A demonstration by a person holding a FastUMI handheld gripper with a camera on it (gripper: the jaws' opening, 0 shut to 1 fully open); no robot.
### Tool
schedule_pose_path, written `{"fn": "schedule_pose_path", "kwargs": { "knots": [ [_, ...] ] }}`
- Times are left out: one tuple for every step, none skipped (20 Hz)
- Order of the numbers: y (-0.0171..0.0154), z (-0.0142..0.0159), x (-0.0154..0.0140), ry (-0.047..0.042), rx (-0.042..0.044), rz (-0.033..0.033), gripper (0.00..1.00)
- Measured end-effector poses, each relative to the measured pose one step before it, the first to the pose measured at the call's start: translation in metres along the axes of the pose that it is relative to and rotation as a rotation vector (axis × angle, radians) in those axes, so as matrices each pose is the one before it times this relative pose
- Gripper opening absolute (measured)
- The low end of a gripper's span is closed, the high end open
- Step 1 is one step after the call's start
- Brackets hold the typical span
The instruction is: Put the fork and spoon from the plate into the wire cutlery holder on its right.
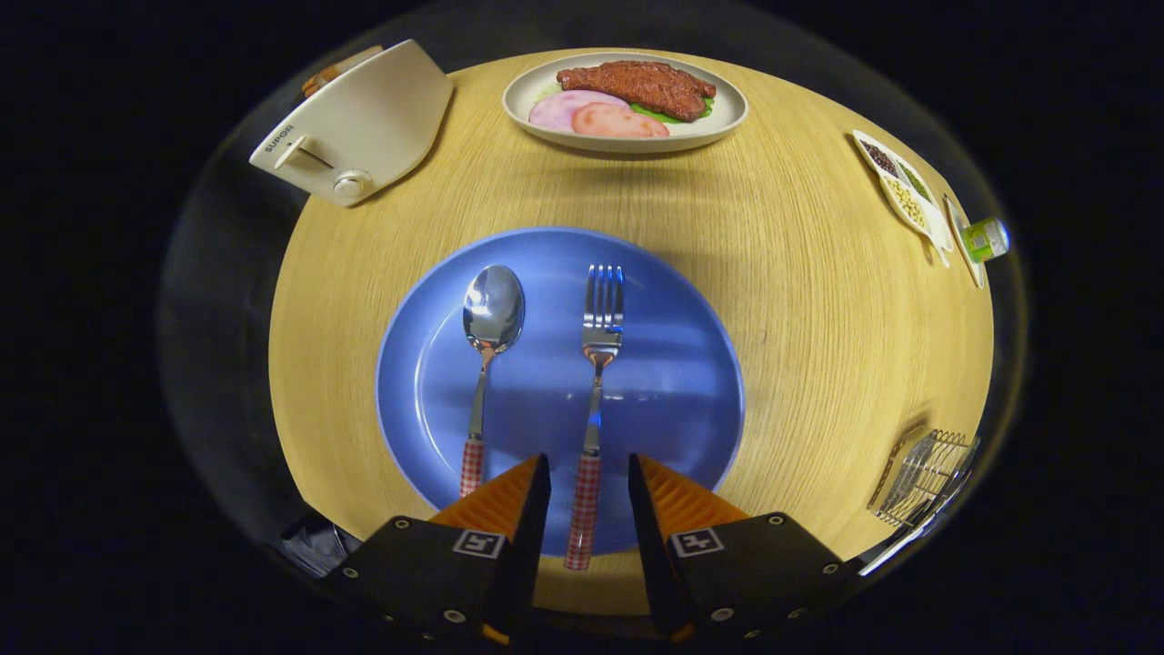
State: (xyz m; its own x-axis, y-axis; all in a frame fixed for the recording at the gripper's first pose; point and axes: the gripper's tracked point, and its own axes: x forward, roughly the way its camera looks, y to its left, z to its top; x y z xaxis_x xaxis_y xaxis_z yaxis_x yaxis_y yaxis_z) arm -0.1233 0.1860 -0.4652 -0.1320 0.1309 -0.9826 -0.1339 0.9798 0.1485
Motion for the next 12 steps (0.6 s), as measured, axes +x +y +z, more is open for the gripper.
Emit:
{"fn": "schedule_pose_path", "kwargs": {
  "knots": [
    [-0.00158,-0.00183,0.00088,0.00823,0.00361,-0.01145,0.47],
    [0.00159,-0.00193,0.00203,0.00651,0.01137,-0.00139,0.38],
    [0.00296,-0.00067,0.00139,0.00531,0.01404,0.01241,0.35],
    [0.00277,-0.00289,0.00167,0.00928,0.01542,0.01607,0.25],
    [0.00113,-0.00137,0.0022,0.0017,0.02156,0.01401,0.22],
    [0.00003,-0.00073,-0.0032,0.00411,0.01225,0.00574,0.15],
    [-0.00002,-0.00101,-0.00107,-0.00039,-0.00551,0.00958,0.12],
    [0.00161,0.00152,-0.00224,-0.01476,-0.00893,0.01024,0.09],
    [0.00061,0.00314,-0.00421,-0.02547,-0.01289,0.00734,0.09],
    [0.0001,0.00247,-0.00426,-0.02745,-0.01148,0.0028,0.08],
    [-0.00023,0.00315,-0.00546,-0.02366,-0.00313,0.00364,0.08],
    [-0.00074,0.00059,-0.00607,-0.01585,-0.00764,0.00436,0.08]
  ]
}}
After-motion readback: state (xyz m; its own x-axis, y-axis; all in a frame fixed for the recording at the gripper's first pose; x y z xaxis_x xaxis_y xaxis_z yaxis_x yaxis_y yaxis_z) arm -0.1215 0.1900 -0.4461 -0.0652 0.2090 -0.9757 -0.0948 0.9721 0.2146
